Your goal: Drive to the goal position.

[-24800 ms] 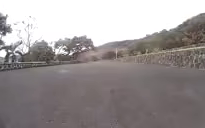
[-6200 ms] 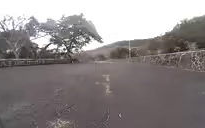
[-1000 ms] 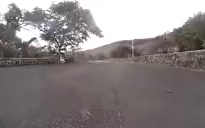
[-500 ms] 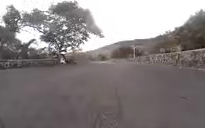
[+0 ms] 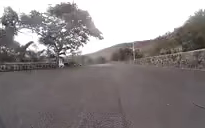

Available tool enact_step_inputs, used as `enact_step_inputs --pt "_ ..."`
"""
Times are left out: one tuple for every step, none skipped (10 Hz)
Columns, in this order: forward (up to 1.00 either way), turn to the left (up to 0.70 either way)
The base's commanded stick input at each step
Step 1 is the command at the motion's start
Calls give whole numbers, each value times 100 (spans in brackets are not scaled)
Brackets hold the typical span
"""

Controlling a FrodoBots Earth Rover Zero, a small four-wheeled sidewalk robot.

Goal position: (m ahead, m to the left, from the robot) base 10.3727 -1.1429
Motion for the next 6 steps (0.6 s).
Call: enact_step_inputs --pt "70 0" --pt "70 0" --pt "70 0" --pt "70 0" --pt "70 0" --pt "70 0"
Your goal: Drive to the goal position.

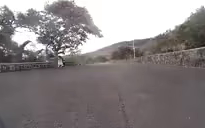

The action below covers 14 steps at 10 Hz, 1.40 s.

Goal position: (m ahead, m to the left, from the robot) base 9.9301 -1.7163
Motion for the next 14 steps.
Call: enact_step_inputs --pt "70 0" --pt "70 0" --pt "70 0" --pt "70 0" --pt "70 0" --pt "70 0" --pt "70 0" --pt "70 0" --pt "70 0" --pt "70 0" --pt "70 0" --pt "70 0" --pt "70 0" --pt "70 0"
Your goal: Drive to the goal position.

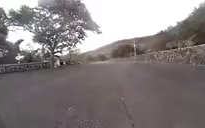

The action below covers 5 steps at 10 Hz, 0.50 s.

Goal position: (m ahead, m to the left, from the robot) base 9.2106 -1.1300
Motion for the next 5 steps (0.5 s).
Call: enact_step_inputs --pt "70 0" --pt "70 0" --pt "70 0" --pt "70 0" --pt "70 0"
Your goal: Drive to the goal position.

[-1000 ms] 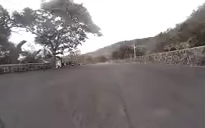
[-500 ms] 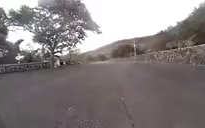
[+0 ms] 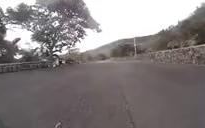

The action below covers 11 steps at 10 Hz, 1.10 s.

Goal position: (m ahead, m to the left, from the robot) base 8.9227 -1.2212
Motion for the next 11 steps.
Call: enact_step_inputs --pt "70 0" --pt "70 0" --pt "70 0" --pt "70 0" --pt "70 0" --pt "70 0" --pt "70 0" --pt "70 0" --pt "70 0" --pt "70 0" --pt "70 0"
